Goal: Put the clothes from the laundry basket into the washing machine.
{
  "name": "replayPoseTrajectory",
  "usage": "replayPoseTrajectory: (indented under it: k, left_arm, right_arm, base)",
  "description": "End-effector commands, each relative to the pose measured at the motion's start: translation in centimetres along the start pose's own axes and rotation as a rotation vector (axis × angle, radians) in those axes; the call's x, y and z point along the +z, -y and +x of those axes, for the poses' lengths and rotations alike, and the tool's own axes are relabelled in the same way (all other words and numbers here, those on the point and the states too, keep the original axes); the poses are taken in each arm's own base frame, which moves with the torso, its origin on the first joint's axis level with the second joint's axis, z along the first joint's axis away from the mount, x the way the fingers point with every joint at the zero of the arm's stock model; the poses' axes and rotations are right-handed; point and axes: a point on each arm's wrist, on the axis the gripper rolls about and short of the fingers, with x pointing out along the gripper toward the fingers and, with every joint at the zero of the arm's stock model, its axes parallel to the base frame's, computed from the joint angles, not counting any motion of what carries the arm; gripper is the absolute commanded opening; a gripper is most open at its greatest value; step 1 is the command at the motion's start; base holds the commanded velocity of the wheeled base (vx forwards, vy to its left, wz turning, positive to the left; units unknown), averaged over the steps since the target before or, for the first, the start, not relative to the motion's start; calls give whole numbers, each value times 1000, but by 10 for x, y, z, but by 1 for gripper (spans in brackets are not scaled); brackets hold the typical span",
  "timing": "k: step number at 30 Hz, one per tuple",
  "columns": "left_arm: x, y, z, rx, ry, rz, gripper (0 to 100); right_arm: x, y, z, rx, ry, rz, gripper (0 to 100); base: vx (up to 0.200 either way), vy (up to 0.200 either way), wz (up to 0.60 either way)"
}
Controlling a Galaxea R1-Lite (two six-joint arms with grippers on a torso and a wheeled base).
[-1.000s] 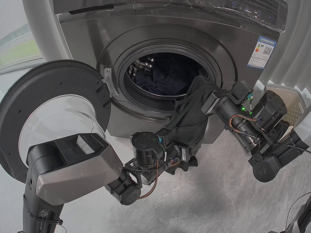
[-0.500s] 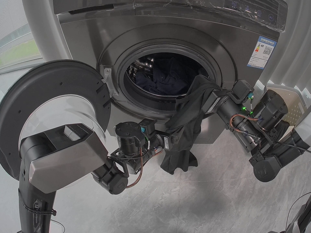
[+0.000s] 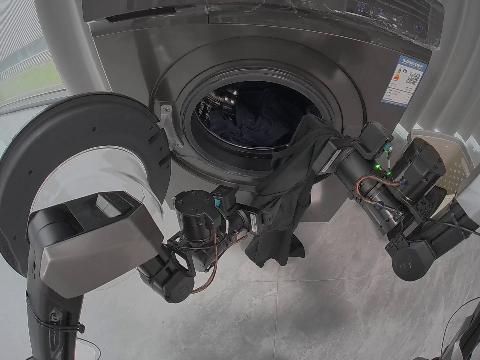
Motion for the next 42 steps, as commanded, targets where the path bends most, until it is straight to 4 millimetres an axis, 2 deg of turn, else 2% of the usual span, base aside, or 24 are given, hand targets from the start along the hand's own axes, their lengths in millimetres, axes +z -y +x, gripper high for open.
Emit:
replayPoseTrajectory:
  k: [1, 2, 3, 15, 22, 29, 42]
  left_arm:
    - [4, 3, -3, -7, 5, -1, 100]
    - [4, 3, -3, -7, 7, -1, 100]
    - [7, 4, -3, -9, 11, -2, 0]
    - [18, 5, -7, -11, 28, -3, 0]
    - [46, -6, -20, 7, 76, -1, 0]
    - [66, -5, -39, 7, 104, -4, 0]
    - [69, -19, -52, 40, 121, 1, 0]
  right_arm:
    - [0, 0, 0, 1, 0, 0, 0]
    - [0, 0, 0, 1, 0, 0, 0]
    - [0, 0, 0, 1, 0, 2, 0]
    - [0, 1, 0, -2, -1, 0, 0]
    - [-2, 1, 0, -2, -5, -1, 0]
    - [-1, 2, 0, -4, -4, -1, 0]
    - [0, 1, -1, -3, -2, 0, 0]
  base:
    - [0, 0, 0]
    - [0, 0, 0]
    - [0, 0, 0]
    - [0, 0, 0]
    - [0, 0, 0]
    - [0, 0, 0]
    - [0, 0, 0]
